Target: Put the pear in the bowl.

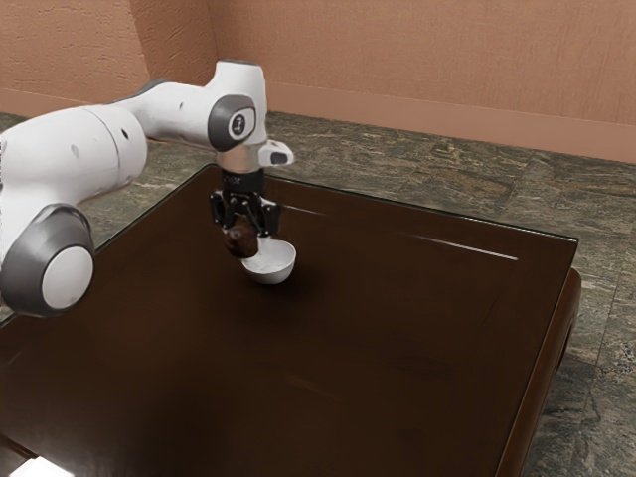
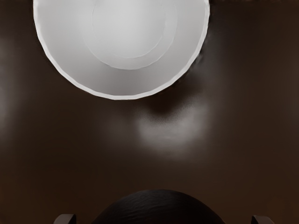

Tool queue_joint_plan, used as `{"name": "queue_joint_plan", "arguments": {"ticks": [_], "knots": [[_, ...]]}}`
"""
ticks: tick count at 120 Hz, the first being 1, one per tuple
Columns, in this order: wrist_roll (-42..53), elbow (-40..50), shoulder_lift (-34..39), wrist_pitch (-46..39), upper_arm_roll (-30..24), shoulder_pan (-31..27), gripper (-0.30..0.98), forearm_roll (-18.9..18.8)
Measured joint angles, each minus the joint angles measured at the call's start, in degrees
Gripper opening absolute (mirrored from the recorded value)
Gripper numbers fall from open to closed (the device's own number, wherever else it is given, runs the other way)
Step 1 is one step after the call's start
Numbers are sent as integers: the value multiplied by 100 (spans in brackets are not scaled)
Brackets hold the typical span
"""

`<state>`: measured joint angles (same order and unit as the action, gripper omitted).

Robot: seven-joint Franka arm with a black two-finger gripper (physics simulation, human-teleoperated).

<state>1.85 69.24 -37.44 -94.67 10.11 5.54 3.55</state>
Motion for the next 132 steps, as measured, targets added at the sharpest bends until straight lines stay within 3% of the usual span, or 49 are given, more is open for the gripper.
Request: {"name": "queue_joint_plan", "arguments": {"ticks": [35,70,83,119,132], "knots": [[381,-303,-484,-1269,-13,-235,26,-37],[599,-526,-908,-1762,-39,-189,26,-1],[666,-492,-912,-1815,-38,-200,39,56],[851,-490,-872,-1837,-36,-202,60,159],[900,-338,-255,-1692,-29,-106,63,159]]}}
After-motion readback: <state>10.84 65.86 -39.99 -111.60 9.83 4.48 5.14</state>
